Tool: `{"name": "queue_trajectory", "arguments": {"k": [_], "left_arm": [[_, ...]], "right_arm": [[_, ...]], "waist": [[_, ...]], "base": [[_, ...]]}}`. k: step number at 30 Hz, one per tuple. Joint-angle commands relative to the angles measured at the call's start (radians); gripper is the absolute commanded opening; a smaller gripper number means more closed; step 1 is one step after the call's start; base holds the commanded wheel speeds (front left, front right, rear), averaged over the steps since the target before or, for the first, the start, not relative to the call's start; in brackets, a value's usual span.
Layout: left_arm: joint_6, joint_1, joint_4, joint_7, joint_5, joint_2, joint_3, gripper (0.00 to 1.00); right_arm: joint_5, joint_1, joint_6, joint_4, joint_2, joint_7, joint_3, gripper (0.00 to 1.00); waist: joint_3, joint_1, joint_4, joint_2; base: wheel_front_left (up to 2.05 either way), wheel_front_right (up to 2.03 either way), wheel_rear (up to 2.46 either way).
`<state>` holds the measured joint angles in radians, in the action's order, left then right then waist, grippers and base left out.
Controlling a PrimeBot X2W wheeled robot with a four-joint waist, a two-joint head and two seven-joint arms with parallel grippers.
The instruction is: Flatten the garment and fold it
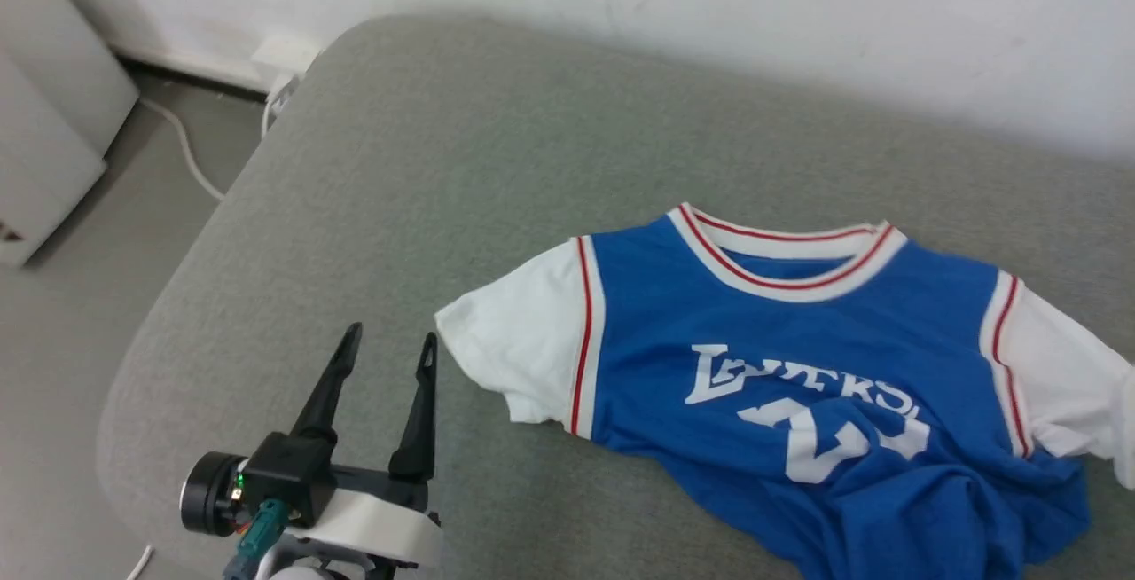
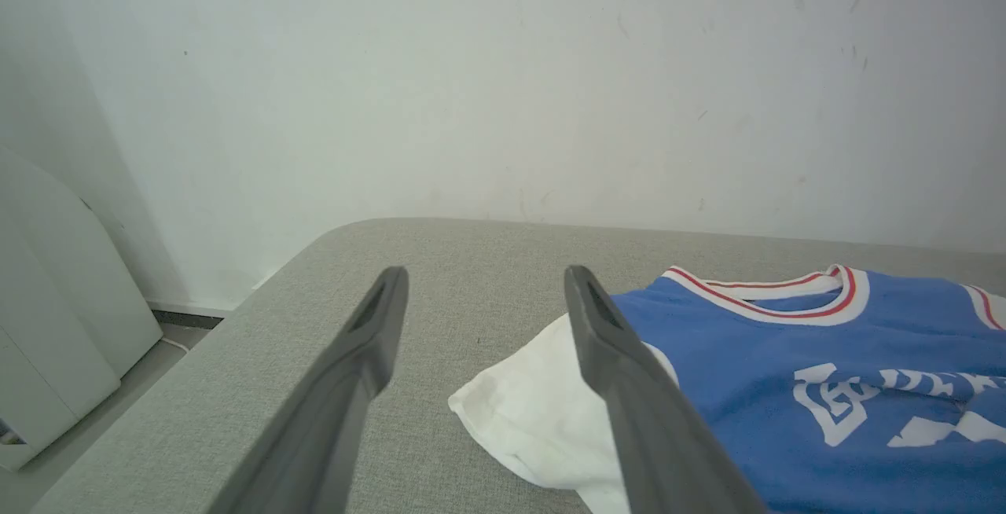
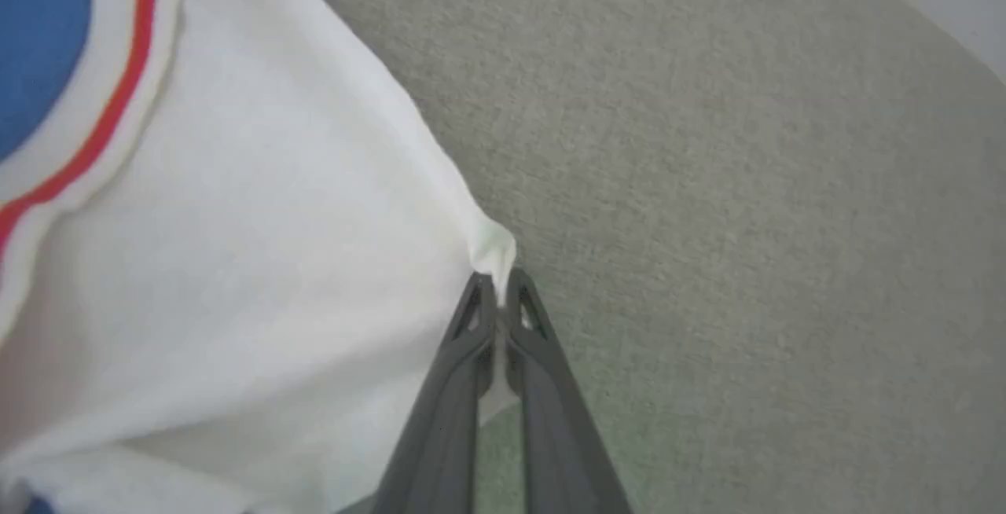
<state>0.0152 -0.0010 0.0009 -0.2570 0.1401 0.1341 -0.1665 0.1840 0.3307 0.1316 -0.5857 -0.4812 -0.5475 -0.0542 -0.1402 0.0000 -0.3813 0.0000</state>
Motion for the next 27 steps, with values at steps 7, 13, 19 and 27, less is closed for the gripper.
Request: {"name": "queue_trajectory", "arguments": {"k": [7,13,19,27], "left_arm": [[0.014,0.030,-0.004,-0.005,-0.022,0.000,0.034,1.00],[0.046,0.026,0.031,-0.005,-0.009,0.003,0.043,1.00],[0.069,-0.058,0.104,0.088,0.038,0.041,0.062,1.00],[0.113,-0.233,0.201,0.515,0.233,0.167,0.009,1.00]], "right_arm": [[-0.027,-0.079,-0.001,0.003,-0.029,0.007,-0.085,0.00],[-0.031,-0.110,-0.001,0.021,0.012,0.080,-0.141,1.00],[-0.034,-0.092,-0.001,0.129,0.058,0.293,-0.143,1.00],[-0.055,-0.113,-0.001,0.358,0.133,0.518,-0.145,1.00]], "waist": [[0.082,0.0000,0.110,0.0000],[0.083,0.0000,0.157,0.0000],[0.082,0.0000,0.218,0.0000],[0.044,0.0000,0.311,0.0000]], "base": [[0.00,0.00,0.00],[0.00,0.00,0.00],[0.00,0.00,0.00],[0.00,0.00,0.00]]}}
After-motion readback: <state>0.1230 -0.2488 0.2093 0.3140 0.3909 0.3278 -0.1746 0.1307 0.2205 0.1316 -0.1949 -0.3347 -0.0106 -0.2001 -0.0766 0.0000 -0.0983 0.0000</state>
